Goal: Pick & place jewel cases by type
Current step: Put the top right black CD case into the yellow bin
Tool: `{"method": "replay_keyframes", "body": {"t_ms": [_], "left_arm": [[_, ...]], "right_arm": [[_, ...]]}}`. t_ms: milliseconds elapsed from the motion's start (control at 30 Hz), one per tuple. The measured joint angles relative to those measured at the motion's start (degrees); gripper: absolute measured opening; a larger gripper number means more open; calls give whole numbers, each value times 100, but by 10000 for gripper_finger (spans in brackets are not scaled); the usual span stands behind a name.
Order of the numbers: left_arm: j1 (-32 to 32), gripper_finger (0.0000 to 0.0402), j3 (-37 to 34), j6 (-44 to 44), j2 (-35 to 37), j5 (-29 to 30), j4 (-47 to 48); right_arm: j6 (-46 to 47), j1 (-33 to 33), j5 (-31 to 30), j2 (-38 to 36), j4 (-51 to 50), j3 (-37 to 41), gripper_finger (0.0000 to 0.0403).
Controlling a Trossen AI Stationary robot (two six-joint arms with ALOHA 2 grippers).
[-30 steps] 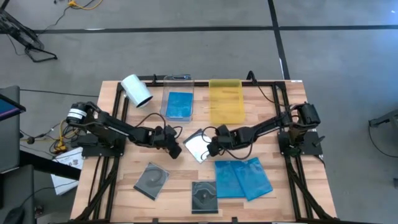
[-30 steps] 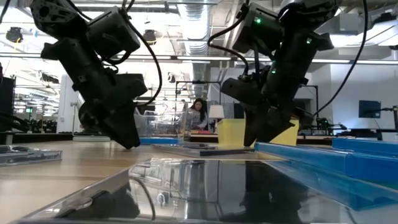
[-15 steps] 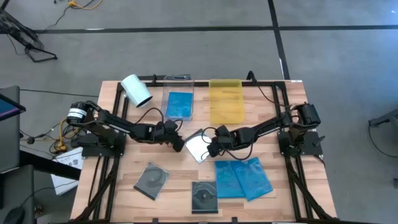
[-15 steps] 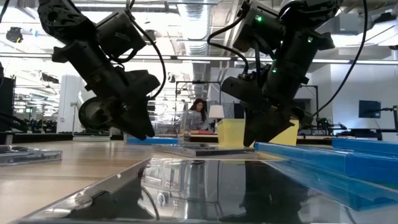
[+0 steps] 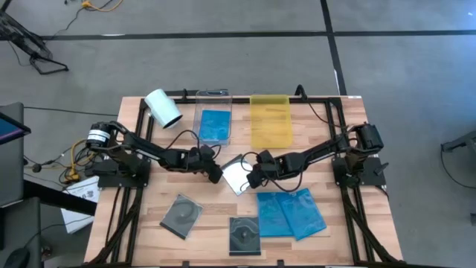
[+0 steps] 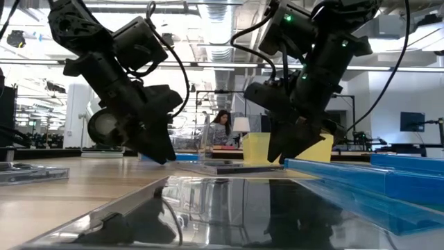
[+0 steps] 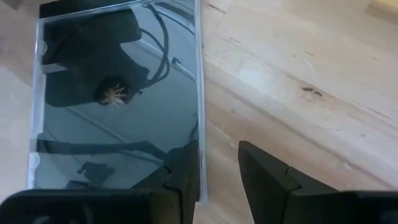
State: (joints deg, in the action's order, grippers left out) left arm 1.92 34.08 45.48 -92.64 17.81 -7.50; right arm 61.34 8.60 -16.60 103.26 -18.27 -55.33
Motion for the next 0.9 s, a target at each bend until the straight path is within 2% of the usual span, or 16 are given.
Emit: {"method": "replay_keyframes", "body": {"t_ms": [433,900], "left_arm": [[9,137,10,-287,7,-400,149],[334,137,12,-217,55,-432,252]], "right_arm": [[-52,-50,0,0,76,0,107],[333,-88,-191,1,44,0,107]]}}
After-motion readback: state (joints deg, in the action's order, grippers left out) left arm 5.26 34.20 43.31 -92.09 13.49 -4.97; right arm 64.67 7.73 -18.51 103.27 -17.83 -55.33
